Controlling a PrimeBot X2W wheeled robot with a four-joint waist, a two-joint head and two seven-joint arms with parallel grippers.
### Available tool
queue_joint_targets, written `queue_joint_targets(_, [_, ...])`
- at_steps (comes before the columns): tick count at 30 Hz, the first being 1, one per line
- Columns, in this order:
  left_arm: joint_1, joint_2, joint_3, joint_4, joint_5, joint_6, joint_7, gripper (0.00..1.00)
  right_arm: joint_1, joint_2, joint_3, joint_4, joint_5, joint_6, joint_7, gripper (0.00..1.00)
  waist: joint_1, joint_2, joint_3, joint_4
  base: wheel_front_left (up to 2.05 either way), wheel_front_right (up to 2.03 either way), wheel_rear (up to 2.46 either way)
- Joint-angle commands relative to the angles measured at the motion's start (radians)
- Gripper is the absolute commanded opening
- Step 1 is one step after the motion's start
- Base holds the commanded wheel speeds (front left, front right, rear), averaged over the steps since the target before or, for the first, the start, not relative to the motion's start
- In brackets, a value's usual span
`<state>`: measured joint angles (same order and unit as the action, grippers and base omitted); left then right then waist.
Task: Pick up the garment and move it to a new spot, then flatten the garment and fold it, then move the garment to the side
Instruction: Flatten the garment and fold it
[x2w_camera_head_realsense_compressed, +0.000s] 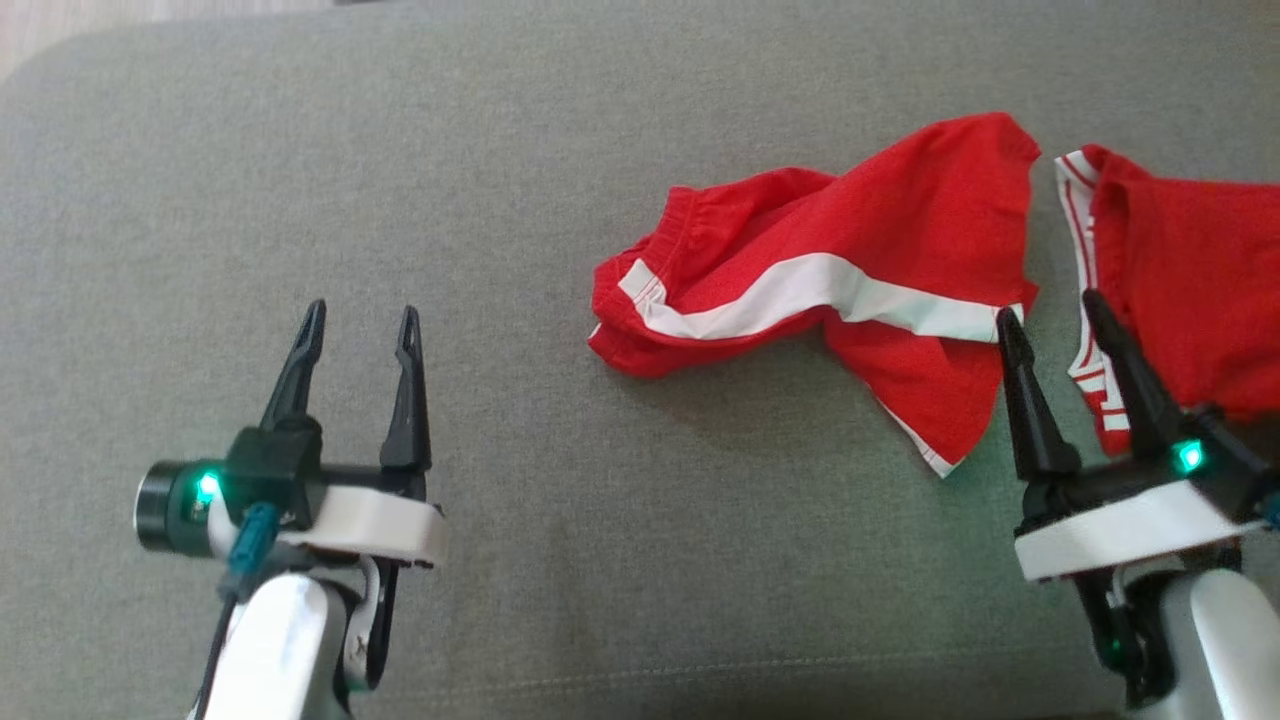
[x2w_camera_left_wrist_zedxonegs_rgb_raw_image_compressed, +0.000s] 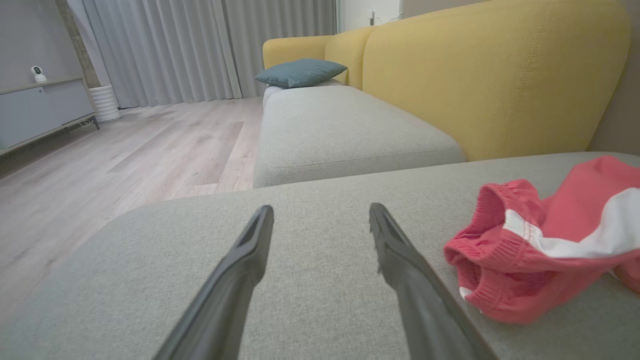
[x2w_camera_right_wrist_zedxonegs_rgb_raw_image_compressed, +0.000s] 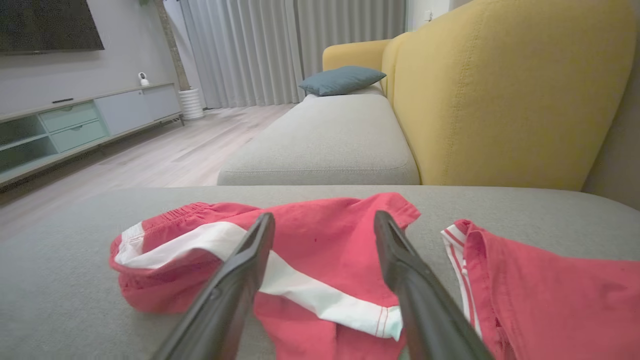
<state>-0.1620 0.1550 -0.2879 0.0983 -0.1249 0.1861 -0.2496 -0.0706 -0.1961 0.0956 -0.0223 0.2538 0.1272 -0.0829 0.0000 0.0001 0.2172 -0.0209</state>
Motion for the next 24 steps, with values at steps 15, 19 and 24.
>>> queue_joint_targets(15, [-0.015,0.03,0.005,-0.048,0.009,0.012,0.006,1.0,0.027,0.019,-0.001,-0.087,-0.011,0.003,0.029,1.0,0.0,-0.0001,-0.01,-0.004,0.0,0.0,0.0])
queue_joint_targets(19, [-0.084,0.015,-0.05,-0.055,0.013,-0.036,0.054,1.0,0.023,0.018,-0.003,-0.089,-0.005,0.003,0.036,1.0,0.0,-0.0001,0.008,-0.001,0.0,0.0,0.0])
queue_joint_targets(24, [-0.212,-0.025,-0.134,-0.022,-0.013,-0.132,0.189,1.0,0.009,0.016,0.009,-0.085,0.001,0.003,0.046,1.0,0.0,-0.0001,0.036,-0.013,0.0,0.0,0.0])
